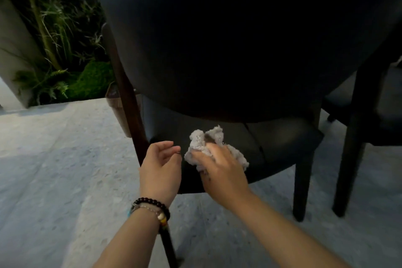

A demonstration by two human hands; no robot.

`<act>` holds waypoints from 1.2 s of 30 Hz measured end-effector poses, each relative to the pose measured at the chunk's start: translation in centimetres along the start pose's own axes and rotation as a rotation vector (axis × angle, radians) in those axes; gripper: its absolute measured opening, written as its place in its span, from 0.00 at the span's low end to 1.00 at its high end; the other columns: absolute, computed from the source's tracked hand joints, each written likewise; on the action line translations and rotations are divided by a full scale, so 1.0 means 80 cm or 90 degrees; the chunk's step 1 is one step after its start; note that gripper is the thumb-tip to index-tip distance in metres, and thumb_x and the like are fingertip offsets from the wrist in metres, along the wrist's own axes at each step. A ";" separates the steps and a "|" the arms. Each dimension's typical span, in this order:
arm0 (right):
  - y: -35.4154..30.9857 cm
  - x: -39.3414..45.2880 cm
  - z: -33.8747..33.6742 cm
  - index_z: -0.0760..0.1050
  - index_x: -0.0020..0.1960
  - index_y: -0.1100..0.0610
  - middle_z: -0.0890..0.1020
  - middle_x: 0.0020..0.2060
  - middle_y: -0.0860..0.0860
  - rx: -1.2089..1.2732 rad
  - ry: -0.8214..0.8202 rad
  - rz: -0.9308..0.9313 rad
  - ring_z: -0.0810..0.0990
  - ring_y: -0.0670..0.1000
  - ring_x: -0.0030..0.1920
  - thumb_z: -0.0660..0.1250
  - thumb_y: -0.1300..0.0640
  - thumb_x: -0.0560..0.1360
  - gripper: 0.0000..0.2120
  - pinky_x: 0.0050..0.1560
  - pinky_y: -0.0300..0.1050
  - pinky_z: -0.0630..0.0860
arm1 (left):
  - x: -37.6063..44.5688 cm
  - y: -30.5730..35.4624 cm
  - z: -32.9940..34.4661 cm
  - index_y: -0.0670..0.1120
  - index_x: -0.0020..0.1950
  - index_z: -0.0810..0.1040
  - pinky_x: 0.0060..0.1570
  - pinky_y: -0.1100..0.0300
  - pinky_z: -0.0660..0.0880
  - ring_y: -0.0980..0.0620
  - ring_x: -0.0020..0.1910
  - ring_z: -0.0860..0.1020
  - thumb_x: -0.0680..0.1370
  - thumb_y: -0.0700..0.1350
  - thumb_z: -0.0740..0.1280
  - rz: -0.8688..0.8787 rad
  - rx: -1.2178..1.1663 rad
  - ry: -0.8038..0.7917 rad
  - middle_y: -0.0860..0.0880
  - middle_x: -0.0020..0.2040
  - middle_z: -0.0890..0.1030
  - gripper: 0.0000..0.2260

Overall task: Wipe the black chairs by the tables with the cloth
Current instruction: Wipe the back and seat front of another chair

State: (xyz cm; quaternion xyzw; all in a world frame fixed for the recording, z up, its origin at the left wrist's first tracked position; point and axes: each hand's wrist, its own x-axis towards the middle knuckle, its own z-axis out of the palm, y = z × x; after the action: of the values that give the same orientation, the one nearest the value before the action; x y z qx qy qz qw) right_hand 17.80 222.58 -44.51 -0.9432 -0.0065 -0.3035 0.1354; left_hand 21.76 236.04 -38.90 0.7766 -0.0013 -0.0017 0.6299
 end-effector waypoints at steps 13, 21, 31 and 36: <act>0.137 -0.001 -0.045 0.75 0.62 0.42 0.73 0.62 0.46 0.053 0.158 0.440 0.72 0.50 0.61 0.60 0.56 0.77 0.16 0.60 0.46 0.69 | -0.006 -0.035 0.048 0.64 0.74 0.62 0.75 0.46 0.42 0.56 0.77 0.45 0.79 0.55 0.61 0.288 0.591 -0.254 0.56 0.78 0.53 0.23; 0.169 -0.030 -0.058 0.79 0.64 0.52 0.73 0.65 0.55 0.077 0.031 0.145 0.71 0.54 0.67 0.67 0.67 0.73 0.21 0.66 0.40 0.67 | 0.007 -0.032 0.054 0.63 0.71 0.66 0.74 0.41 0.43 0.55 0.77 0.47 0.77 0.55 0.66 0.289 0.607 -0.263 0.55 0.78 0.57 0.23; 0.276 0.005 -0.085 0.74 0.62 0.57 0.78 0.58 0.57 0.143 0.359 0.822 0.78 0.55 0.58 0.59 0.59 0.82 0.11 0.59 0.49 0.76 | 0.008 -0.036 0.050 0.62 0.72 0.64 0.73 0.40 0.42 0.54 0.78 0.46 0.78 0.55 0.65 0.312 0.618 -0.277 0.54 0.78 0.57 0.23; 0.224 -0.019 -0.053 0.73 0.56 0.55 0.80 0.57 0.57 0.441 0.418 1.032 0.80 0.56 0.56 0.57 0.54 0.82 0.08 0.61 0.55 0.76 | 0.011 -0.033 0.047 0.62 0.75 0.60 0.73 0.38 0.43 0.53 0.78 0.43 0.81 0.51 0.61 0.326 0.653 -0.311 0.54 0.79 0.54 0.23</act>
State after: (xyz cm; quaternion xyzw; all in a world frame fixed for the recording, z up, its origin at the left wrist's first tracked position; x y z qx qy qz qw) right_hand 15.80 204.29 -46.57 -0.4345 0.6006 -0.3483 0.5737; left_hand 22.63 232.86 -42.28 0.9325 -0.3323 -0.0273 0.1386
